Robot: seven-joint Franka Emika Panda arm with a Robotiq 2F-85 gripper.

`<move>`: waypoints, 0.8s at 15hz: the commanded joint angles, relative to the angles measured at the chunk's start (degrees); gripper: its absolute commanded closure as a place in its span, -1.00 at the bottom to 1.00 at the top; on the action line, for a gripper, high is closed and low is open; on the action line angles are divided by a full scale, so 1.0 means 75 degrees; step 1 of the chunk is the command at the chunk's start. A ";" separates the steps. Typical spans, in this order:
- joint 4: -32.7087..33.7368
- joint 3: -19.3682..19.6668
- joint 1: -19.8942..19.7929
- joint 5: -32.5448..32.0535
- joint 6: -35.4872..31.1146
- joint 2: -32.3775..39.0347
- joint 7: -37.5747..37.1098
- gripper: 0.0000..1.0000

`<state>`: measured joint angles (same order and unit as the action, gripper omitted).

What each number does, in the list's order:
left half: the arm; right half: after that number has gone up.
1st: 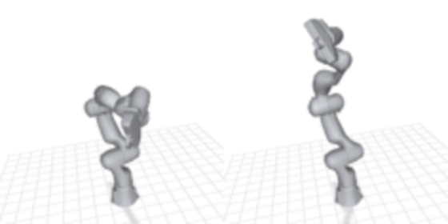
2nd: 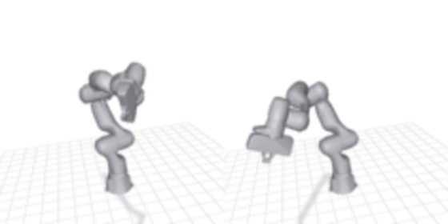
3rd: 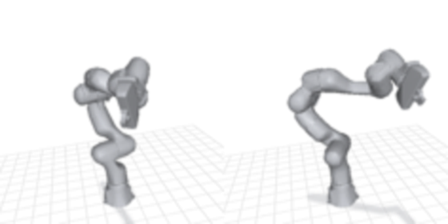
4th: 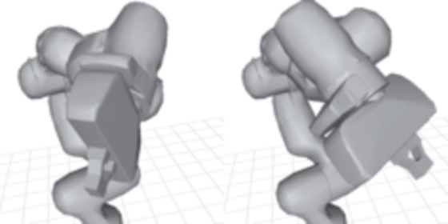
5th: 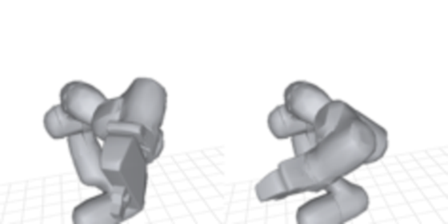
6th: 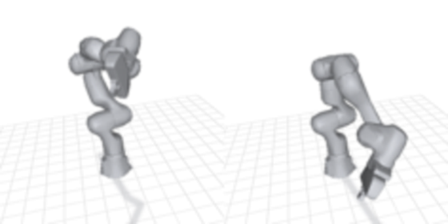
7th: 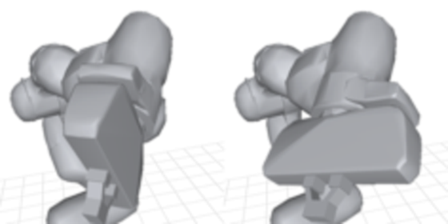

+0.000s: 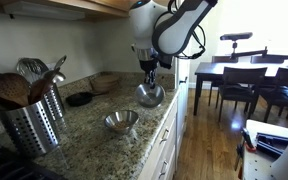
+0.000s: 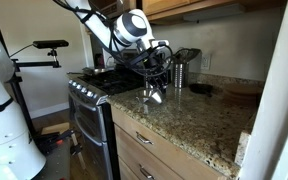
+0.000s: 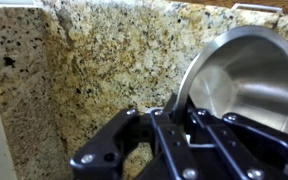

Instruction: Pour the contents in the bowl on the right into the bowl on the left

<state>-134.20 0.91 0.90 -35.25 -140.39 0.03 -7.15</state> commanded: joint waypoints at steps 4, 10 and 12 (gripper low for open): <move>0.0163 0.0138 -0.0240 0.1030 -0.0184 0.0066 0.1380 0.87; 0.0488 0.0265 -0.0380 0.1690 -0.0247 0.0490 0.2184 0.87; 0.0671 0.0282 -0.0408 0.1844 -0.0249 0.0730 0.2363 0.87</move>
<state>-131.27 2.84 -1.22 -23.96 -140.75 2.97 7.02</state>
